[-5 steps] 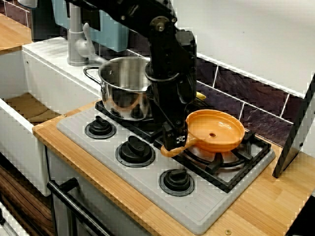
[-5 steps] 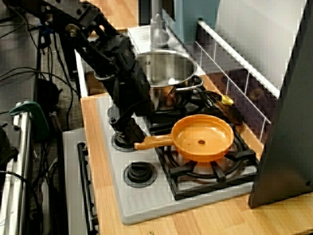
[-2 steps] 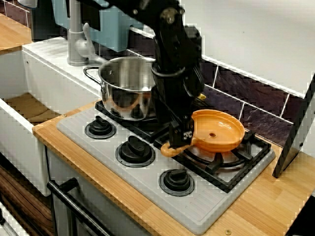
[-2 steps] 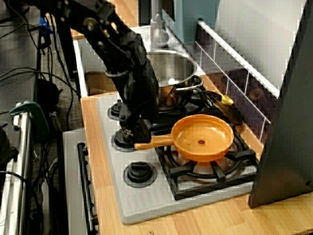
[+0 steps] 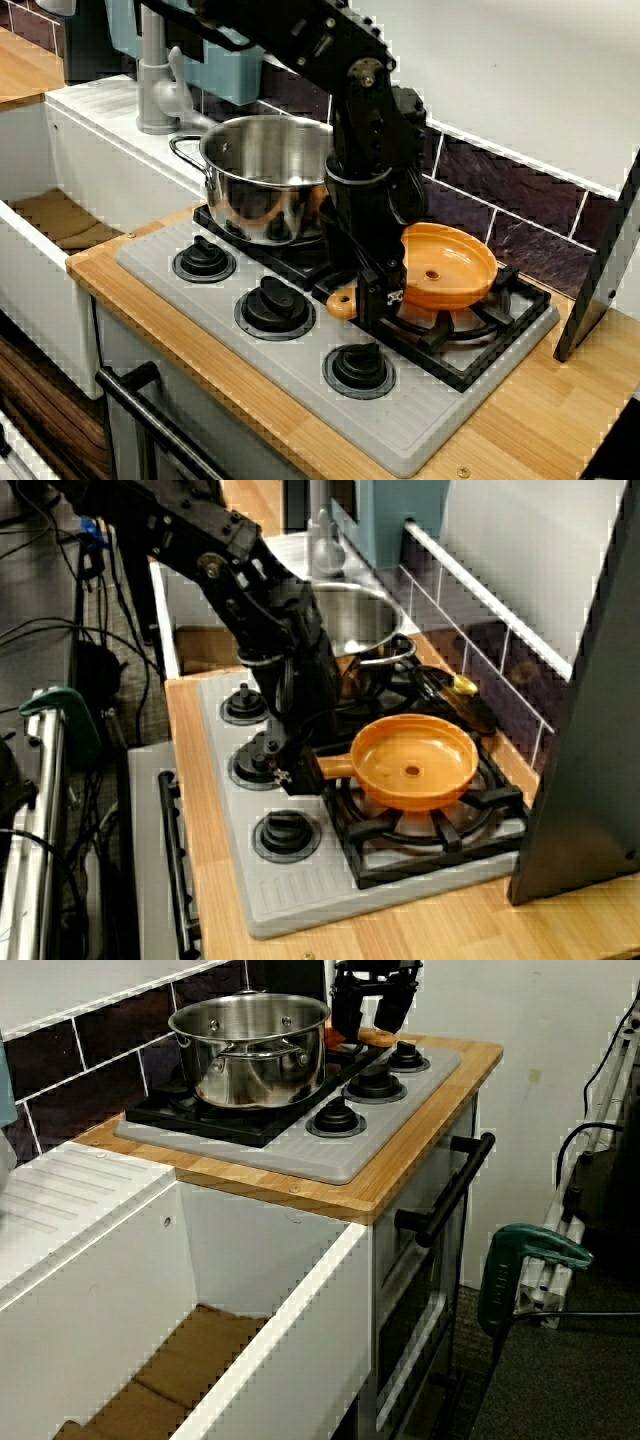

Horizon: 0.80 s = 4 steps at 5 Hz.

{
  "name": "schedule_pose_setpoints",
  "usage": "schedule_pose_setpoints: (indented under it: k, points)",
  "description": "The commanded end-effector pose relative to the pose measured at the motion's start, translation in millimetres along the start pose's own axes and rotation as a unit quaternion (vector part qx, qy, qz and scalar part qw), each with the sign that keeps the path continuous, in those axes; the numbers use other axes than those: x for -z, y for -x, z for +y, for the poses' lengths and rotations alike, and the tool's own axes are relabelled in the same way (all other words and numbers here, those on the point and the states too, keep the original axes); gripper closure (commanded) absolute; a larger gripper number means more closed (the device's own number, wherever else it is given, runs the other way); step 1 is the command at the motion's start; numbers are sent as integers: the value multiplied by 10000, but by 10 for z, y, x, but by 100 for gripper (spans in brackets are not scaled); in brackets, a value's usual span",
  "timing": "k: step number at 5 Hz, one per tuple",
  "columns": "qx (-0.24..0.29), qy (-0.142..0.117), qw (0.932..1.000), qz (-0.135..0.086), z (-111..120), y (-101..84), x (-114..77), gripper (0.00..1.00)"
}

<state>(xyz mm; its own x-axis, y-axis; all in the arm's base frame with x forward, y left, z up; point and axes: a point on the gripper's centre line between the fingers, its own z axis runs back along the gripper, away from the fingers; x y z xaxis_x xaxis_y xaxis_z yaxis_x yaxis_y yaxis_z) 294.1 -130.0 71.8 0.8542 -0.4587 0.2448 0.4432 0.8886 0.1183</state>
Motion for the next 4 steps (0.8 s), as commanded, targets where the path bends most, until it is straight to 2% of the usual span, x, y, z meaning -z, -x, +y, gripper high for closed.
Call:
schedule_pose_setpoints:
  k: [1, 2, 3, 4]
  points:
    - [-9, -78, 9999, -83, 21, -71, -29, 0]
    - [-24, -56, 10000, -33, 29, -63, 0, 0]
    - [-19, -17, 10000, -78, 23, -27, 7, 100]
    - [-9, -44, 10000, -54, 24, -19, -11, 100]
